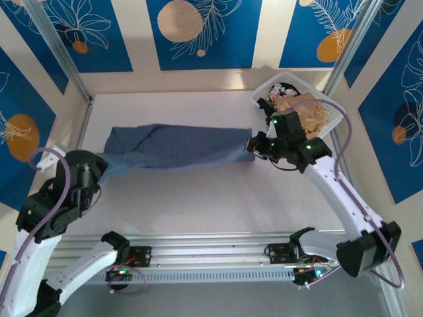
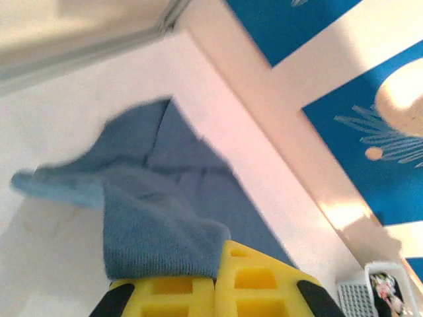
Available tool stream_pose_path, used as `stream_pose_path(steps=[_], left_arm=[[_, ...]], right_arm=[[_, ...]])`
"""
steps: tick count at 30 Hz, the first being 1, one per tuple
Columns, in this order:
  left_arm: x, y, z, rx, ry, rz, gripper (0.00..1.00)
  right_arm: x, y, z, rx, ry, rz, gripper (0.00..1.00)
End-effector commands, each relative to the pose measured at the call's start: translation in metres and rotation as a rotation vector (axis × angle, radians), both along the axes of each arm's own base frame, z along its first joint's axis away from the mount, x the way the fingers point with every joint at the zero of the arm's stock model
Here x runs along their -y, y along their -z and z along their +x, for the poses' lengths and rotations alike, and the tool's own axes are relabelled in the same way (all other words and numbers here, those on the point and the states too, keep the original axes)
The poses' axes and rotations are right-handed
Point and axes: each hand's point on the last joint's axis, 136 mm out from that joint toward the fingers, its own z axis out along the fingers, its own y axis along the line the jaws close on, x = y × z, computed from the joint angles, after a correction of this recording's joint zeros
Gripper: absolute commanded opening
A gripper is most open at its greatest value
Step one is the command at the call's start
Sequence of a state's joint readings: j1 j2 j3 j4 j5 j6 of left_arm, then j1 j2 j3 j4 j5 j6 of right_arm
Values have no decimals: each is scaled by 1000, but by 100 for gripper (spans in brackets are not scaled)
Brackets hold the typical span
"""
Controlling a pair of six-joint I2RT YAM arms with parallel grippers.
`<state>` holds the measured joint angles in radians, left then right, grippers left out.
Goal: Fold and stack the t-shirts
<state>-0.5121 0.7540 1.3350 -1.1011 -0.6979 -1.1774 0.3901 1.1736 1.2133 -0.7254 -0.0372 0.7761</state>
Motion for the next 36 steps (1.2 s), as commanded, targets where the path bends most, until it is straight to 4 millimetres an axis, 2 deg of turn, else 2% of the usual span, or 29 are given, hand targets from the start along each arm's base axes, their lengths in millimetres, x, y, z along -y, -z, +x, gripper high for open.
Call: stream_pose_path(steps=[1, 3, 4, 6, 8, 10, 11, 13, 14, 15, 16, 19, 22, 24, 26, 27, 29, 31, 32, 35, 36], left_arm=[[5, -3, 33, -58, 14, 249, 0], [14, -3, 63, -109, 34, 273, 0], [14, -2, 84, -143, 48, 245, 0], [14, 2, 132, -191, 89, 158, 0], [12, -10, 184, -163, 129, 126, 0], [7, -38, 233, -103, 153, 112, 0], [6, -50, 252, -79, 165, 110, 0], [6, -104, 277, 51, 186, 128, 0], [8, -127, 283, 116, 199, 143, 0], [12, -159, 284, 214, 218, 159, 0], [16, -191, 279, 316, 239, 175, 0], [29, -258, 252, 539, 305, 224, 0], [32, -299, 210, 665, 316, 276, 0], [28, -311, 183, 701, 302, 310, 0], [26, -304, 170, 655, 299, 326, 0], [27, -294, 167, 610, 315, 324, 0], [33, -261, 167, 494, 364, 293, 0], [34, -209, 165, 344, 365, 266, 0], [30, -189, 158, 297, 337, 249, 0], [25, -101, 131, 125, 284, 144, 0], [28, -63, 121, 46, 285, 102, 0]], right_arm=[[-17, -1, 6, -52, -26, 66, 0], [-26, -1, 26, -78, -25, 97, 0], [-30, -2, 40, -95, -23, 119, 0], [-36, -8, 76, -106, -16, 178, 0], [-38, -18, 117, -71, -6, 217, 0], [-37, -34, 162, -16, -1, 245, 0], [-35, -41, 180, 3, 5, 254, 0], [-29, -69, 215, 68, 15, 280, 0], [-26, -85, 226, 106, 18, 292, 0], [-22, -103, 236, 148, 20, 303, 0], [-17, -127, 243, 206, 23, 316, 0], [2, -177, 250, 324, 48, 348, 0], [18, -203, 246, 370, 77, 379, 0], [24, -206, 242, 366, 86, 384, 0], [24, -200, 236, 344, 84, 380, 0], [24, -193, 234, 318, 84, 377, 0], [20, -173, 229, 267, 78, 364, 0], [17, -144, 220, 205, 87, 332, 0], [18, -128, 216, 172, 98, 312, 0], [24, -60, 197, 25, 152, 241, 0], [28, -35, 189, -26, 171, 213, 0]])
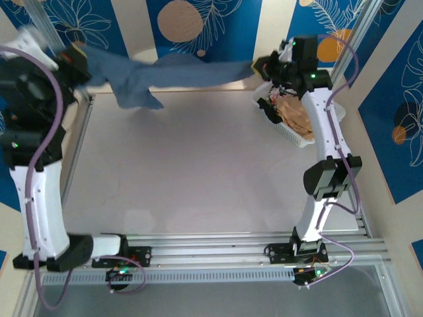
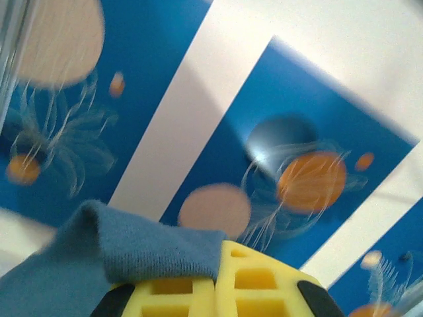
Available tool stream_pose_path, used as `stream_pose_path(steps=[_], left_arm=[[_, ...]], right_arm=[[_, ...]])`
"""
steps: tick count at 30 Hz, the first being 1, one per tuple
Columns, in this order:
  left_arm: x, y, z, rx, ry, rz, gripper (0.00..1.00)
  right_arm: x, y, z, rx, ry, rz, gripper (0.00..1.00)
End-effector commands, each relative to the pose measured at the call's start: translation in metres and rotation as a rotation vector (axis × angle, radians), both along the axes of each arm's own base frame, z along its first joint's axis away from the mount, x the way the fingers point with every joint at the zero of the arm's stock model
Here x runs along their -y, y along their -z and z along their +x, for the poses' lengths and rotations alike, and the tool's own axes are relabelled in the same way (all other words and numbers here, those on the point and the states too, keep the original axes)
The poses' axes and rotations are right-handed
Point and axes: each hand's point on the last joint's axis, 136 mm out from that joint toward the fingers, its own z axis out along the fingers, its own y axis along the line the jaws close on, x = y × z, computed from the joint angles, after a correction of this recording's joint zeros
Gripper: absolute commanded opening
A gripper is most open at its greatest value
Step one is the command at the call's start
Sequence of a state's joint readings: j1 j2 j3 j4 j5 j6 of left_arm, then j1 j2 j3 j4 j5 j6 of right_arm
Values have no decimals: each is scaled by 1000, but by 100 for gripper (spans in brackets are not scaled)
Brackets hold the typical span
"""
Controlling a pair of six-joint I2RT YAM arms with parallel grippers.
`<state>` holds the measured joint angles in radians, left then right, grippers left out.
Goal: Fold and stack the t-shirts
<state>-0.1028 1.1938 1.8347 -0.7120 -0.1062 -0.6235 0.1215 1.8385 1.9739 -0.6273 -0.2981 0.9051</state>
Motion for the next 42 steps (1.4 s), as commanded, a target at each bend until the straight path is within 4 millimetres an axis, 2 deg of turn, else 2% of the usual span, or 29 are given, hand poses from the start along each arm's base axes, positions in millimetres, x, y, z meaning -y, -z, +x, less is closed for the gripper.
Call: stream_pose_path(steps=[1, 2, 4, 7, 10, 13, 15, 18, 25, 29, 34, 42], left_arm=[[3, 129, -16, -338, -52, -77, 0], [5, 161, -30, -420, -66, -101, 0], [14, 240, -66, -629, -94, -164, 0], [23, 319, -115, -844, -129, -210, 0], [39, 381, -144, -1021, -109, -284, 0], [51, 422, -154, -1116, -98, -320, 0], [52, 437, -158, -1158, -124, -331, 0], [51, 447, -161, -1192, -156, -342, 0], [48, 450, -161, -1206, -183, -327, 0], [50, 454, -160, -1213, -193, -339, 0], [52, 456, -154, -1206, -185, -340, 0], [50, 455, -161, -1223, -208, -340, 0]], right_arm=[[14, 71, -27, -162, 43, -98, 0], [19, 95, -37, -222, 62, -132, 0], [35, 147, -65, -377, 113, -218, 0], [49, 201, -101, -529, 138, -297, 0], [55, 231, -130, -633, 138, -371, 0], [59, 247, -154, -705, 123, -454, 0], [64, 254, -170, -754, 123, -495, 0], [69, 260, -193, -811, 136, -528, 0], [89, 271, -239, -884, 174, -616, 0], [99, 278, -250, -897, 187, -629, 0], [98, 288, -253, -932, 173, -622, 0], [113, 299, -269, -1021, 233, -614, 1]])
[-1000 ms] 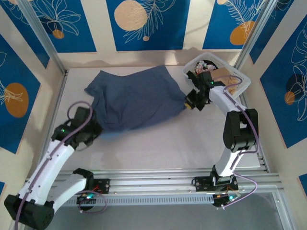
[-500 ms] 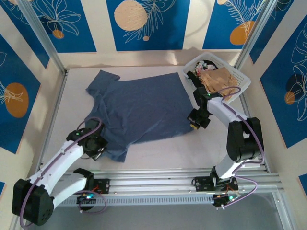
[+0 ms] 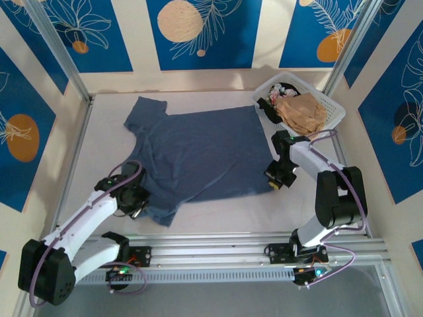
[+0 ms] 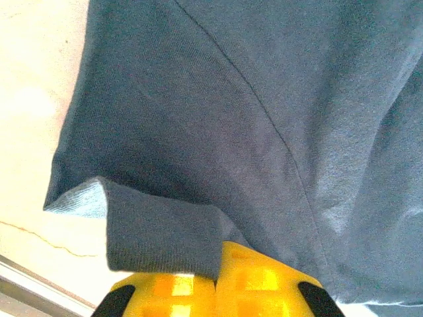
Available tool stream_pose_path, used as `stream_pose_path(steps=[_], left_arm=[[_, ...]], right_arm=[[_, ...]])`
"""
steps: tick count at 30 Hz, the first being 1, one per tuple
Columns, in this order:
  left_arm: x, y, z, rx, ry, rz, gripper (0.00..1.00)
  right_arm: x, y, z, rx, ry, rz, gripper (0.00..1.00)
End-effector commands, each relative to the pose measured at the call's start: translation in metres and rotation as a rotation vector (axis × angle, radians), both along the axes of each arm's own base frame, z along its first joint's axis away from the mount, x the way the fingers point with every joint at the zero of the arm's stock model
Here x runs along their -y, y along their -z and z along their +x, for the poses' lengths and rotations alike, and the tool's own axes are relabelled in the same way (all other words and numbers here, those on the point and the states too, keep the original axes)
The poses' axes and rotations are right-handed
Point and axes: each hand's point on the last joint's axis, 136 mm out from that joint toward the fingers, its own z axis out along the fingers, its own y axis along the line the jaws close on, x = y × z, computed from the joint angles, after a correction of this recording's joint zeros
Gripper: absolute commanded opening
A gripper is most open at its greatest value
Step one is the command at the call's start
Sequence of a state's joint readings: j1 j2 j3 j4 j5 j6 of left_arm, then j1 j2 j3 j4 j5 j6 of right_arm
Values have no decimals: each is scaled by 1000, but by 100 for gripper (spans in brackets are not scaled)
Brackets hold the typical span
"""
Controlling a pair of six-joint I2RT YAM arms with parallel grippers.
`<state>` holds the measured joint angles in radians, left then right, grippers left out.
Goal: Fold and stack the t-shirts
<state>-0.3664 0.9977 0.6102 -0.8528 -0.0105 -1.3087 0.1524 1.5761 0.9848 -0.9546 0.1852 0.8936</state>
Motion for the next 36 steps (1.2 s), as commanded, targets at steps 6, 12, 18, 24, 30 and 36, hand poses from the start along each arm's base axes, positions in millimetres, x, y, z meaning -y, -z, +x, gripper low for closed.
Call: stream_pose_path(steps=[6, 12, 18, 24, 30, 36], left_arm=[[-8, -13, -16, -8, -51, 14, 44], [-27, -87, 24, 222, -19, 134, 54], [-32, -79, 108, 218, -13, 60, 26], [-32, -40, 196, 145, 27, 11, 13], [-61, 13, 213, 1, -9, 90, 8], [-96, 49, 165, -119, -123, 126, 5]], right_arm=[[18, -6, -13, -33, 79, -48, 44], [-9, -57, 25, 207, -66, -28, 46], [-101, -80, 84, 432, -340, 217, 40], [-154, -78, 136, 495, -458, 308, 38], [-177, -69, 168, 473, -462, 344, 37], [-192, -53, 174, 410, -470, 358, 36]])
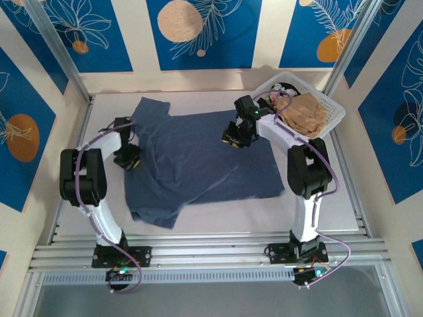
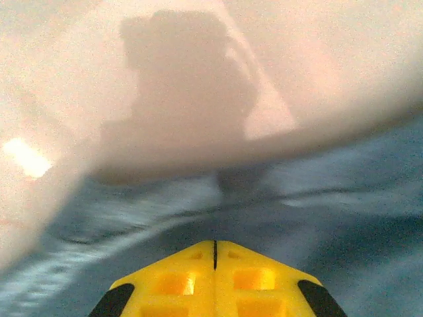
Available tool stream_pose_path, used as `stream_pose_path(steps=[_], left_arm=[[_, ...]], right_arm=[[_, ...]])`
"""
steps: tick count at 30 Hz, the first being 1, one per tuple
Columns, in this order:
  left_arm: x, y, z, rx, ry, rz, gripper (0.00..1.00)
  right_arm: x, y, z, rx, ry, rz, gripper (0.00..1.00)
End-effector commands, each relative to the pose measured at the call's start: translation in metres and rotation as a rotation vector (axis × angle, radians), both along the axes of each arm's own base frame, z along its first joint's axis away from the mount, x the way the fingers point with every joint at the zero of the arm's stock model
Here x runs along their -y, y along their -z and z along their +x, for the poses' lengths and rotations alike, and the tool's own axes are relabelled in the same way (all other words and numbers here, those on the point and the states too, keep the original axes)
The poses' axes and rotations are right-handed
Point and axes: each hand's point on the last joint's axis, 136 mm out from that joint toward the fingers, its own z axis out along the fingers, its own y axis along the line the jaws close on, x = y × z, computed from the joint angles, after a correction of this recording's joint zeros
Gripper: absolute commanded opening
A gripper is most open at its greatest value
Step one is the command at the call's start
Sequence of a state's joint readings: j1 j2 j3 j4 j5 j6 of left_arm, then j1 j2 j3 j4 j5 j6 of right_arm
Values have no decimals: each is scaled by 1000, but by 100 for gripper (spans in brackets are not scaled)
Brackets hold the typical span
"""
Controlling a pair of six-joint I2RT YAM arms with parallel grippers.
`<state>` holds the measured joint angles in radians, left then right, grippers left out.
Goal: Fold and stack the t-shirts
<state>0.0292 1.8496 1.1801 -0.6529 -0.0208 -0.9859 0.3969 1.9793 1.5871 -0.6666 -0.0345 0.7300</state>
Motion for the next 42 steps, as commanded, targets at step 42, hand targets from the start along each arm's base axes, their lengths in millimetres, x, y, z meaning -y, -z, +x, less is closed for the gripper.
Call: stream_pose_path(steps=[42], left_arm=[[20, 6, 41, -57, 45, -20, 39]], right_arm=[[-16, 74, 0, -287, 0, -25, 38]])
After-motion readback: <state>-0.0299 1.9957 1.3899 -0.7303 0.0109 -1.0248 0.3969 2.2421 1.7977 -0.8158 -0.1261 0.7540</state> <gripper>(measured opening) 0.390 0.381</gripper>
